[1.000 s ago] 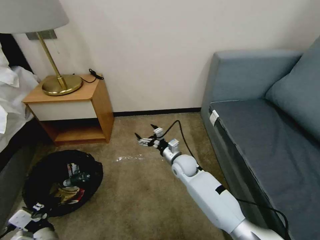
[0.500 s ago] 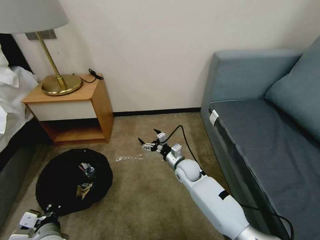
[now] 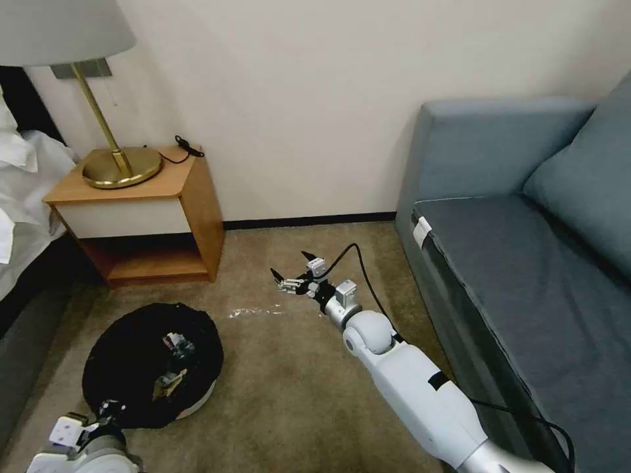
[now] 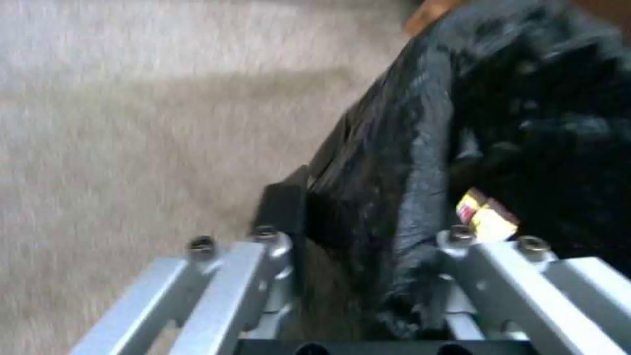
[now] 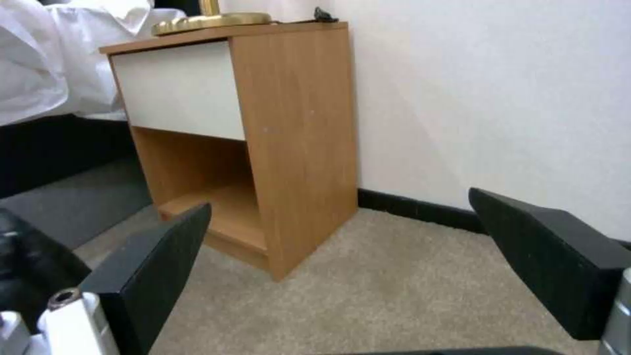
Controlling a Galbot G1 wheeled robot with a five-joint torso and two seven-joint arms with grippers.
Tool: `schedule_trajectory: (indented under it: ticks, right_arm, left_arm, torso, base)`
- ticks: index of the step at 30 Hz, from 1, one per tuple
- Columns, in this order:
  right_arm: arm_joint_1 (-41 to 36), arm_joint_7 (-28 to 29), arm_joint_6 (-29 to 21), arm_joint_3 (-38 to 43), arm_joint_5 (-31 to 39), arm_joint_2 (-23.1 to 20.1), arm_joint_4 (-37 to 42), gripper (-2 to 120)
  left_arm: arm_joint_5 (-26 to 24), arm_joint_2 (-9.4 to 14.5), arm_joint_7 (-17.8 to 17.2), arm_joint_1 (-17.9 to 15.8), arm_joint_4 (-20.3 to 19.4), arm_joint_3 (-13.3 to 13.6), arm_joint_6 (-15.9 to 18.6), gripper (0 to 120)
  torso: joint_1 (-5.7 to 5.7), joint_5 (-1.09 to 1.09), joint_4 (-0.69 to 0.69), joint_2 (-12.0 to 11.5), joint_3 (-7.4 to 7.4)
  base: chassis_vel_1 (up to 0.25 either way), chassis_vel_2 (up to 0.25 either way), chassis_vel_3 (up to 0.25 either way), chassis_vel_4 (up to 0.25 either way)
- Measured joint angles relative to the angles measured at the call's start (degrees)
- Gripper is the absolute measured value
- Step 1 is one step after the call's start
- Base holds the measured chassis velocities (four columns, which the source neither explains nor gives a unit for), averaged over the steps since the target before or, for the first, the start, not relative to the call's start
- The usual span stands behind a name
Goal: Pick up the trash bin, then pick up the garbage on the floor and place it into the trash bin.
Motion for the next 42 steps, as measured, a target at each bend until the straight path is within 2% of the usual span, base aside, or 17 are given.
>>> schedule_trajectory:
  ticks: [2,8,10,12,14,15,16,18,19,21,22,24,25,28,30,33,42]
  right_arm:
    - [-0.59,-0.18,0.87,0.28,0.26,0.12,0.41,100]
    - [-1.74,-0.15,1.02,0.65,1.02,0.05,1.95,100]
    - [-2.75,-0.01,0.86,0.98,1.33,-0.11,3.27,100]
    - [-3.15,0.0,0.88,1.17,1.34,-0.18,3.67,100]
    - [-4.83,-0.22,1.74,1.9,1.22,-0.43,4.94,100]
    - [-4.83,-0.22,1.74,1.9,1.22,-0.43,4.94,100]
    - [-5.32,-0.28,2.07,2.16,1.22,-0.51,5.34,100]
    - [-6.88,-0.42,2.83,3.03,1.23,-0.69,6.43,100]
    - [-6.88,-0.42,2.83,3.03,1.23,-0.69,6.43,100]
    - [-8.59,-0.46,3.68,4.21,1.36,-0.73,7.38,100]
    - [-9.28,-0.46,3.99,4.78,1.39,-0.72,7.76,100]
    - [-9.54,-0.46,4.11,5.02,1.39,-0.72,7.9,100]
    - [-10.69,-0.38,4.6,6.14,1.49,-0.71,8.57,100]
    - [-11.96,-0.12,5.45,7.56,2.06,-0.53,9.29,100]
    - [-13.74,0.36,6.24,9.91,2.72,0.27,10.05,100]
    - [-15.06,0.53,6.76,11.81,2.93,1.08,10.42,100]
    - [-19.65,0.4,7.18,17.6,5.1,3.62,12.51,100]
  left_arm:
    - [5.4,0.0,1.17,0.58,-0.7,0.44,-2.08,44]
    - [10.98,0.0,2.03,1.69,-2.24,0.61,-3.99,58]
    - [13.99,0.0,2.48,2.38,-3.2,0.63,-5.01,71]
    - [14.91,0.0,2.67,2.63,-3.46,0.67,-5.43,72]
    - [20.74,0.0,3.78,4.14,-4.58,1.4,-8.31,86]
    - [20.74,0.0,3.78,4.14,-4.58,1.4,-8.31,86]
    - [23.07,0.0,4.29,4.58,-4.85,1.65,-9.6,90]
    - [30.63,0.0,6.7,5.92,-6.15,2.26,-13.79,98]
    - [30.63,0.0,6.7,5.92,-6.15,2.26,-13.79,98]
    - [37.87,0.0,8.83,6.93,-7.33,2.84,-18.66,100]
    - [39.8,0.0,9.51,7.1,-7.75,3.05,-19.89,100]
    - [40.44,0.01,9.9,7.19,-7.91,3.14,-20.27,100]
    - [43.53,0.2,11.97,7.58,-8.22,3.48,-21.6,100]
    - [46.88,0.77,13.91,7.59,-8.07,3.94,-23.78,100]
    - [47.65,1.55,16.12,7.34,-7.61,4.86,-26.31,100]
    - [47.62,1.92,17.66,7.32,-7.57,5.86,-27.26,100]
    - [47.45,0.84,20.05,6.85,-6.1,11.35,-27.7,100]
  torso:
    - [0.0,0.0,0.0,0.0,0.0]
    - [0.0,0.0,0.01,0.0,0.0]
    - [0.0,0.0,0.0,0.0,-0.01]
    - [0.0,0.0,0.0,0.0,-0.01]
    - [0.0,0.0,0.0,0.0,0.0]
    - [0.0,0.0,0.0,0.0,0.0]
    - [0.0,-0.01,0.01,0.0,-0.01]
    - [0.0,0.0,0.0,0.0,-0.01]
    - [0.0,0.0,0.0,0.0,-0.01]
    - [0.0,0.0,0.01,0.0,-0.01]
    - [0.0,0.01,0.0,0.01,-0.01]
    - [0.0,0.0,0.0,0.01,-0.01]
    - [0.0,0.0,0.01,0.0,-0.01]
    - [0.0,0.0,0.0,0.01,-0.01]
    - [0.0,-0.01,0.0,0.0,0.0]
    - [0.0,0.0,0.0,0.0,0.0]
    - [0.0,0.0,0.0,0.0,0.0]
  base:
    - [0.0,0.0,0.0,0.0]
    - [0.0,0.0,0.0,0.0]
    - [0.0,0.0,0.0,0.0]
    - [0.0,0.0,0.0,0.0]
    - [0.0,0.0,0.0,0.0]
    - [0.0,0.0,0.0,0.0]
    - [0.0,0.0,0.0,0.0]
    - [0.0,0.0,0.0,0.0]
    - [0.0,0.0,0.0,0.0]
    - [0.0,0.0,0.0,0.0]
    - [0.0,0.0,0.0,0.0]
    - [0.0,0.0,0.0,0.0]
    - [0.0,0.0,0.0,0.0]
    - [0.0,0.0,0.0,0.0]
    - [0.0,0.0,0.0,0.0]
    - [0.0,0.0,0.0,0.0]
    - [0.0,0.0,0.0,0.0]
